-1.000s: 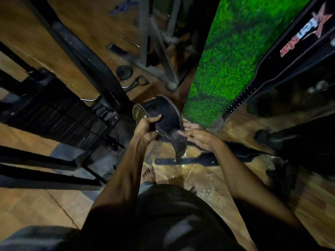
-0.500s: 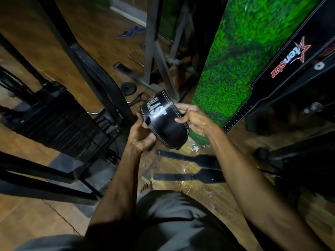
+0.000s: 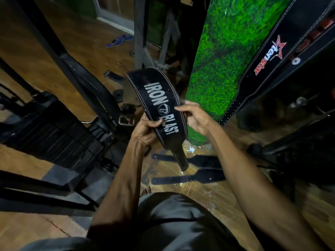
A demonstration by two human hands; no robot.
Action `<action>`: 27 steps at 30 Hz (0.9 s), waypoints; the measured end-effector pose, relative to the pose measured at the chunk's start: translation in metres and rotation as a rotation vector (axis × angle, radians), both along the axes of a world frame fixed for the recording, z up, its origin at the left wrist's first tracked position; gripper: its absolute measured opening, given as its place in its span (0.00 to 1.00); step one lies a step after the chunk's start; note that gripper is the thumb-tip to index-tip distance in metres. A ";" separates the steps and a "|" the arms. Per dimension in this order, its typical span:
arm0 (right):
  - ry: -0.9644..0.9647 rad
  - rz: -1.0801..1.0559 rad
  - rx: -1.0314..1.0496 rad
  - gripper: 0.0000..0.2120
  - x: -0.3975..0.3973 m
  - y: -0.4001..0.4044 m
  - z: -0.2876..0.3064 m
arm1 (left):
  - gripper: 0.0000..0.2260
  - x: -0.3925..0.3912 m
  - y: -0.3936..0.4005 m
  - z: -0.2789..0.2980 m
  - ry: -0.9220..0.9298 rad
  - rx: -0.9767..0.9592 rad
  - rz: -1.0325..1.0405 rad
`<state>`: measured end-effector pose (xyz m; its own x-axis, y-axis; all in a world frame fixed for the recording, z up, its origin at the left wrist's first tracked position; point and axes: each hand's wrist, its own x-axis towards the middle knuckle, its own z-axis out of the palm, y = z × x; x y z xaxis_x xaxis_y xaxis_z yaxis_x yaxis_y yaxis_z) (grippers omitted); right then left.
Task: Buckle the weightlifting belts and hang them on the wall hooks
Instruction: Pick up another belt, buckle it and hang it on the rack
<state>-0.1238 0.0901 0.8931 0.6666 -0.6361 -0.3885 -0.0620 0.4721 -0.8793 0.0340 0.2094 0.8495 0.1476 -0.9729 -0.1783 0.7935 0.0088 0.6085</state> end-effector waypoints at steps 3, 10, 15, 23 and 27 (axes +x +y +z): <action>-0.035 0.009 -0.085 0.28 0.019 -0.001 0.021 | 0.45 0.006 0.008 -0.001 -0.026 -0.032 -0.063; 0.078 0.065 -0.211 0.33 0.032 0.012 0.021 | 0.22 0.029 0.007 0.069 -0.012 0.096 0.100; 0.074 -0.103 -0.165 0.35 0.039 0.012 0.009 | 0.09 0.034 0.006 0.068 -0.310 0.197 0.103; -0.105 -0.145 -0.242 0.19 0.054 -0.006 0.054 | 0.12 0.021 0.000 0.063 -0.557 0.150 -0.036; -0.004 -0.094 -0.331 0.17 0.046 0.003 0.031 | 0.25 0.039 -0.012 0.081 -0.443 0.119 0.059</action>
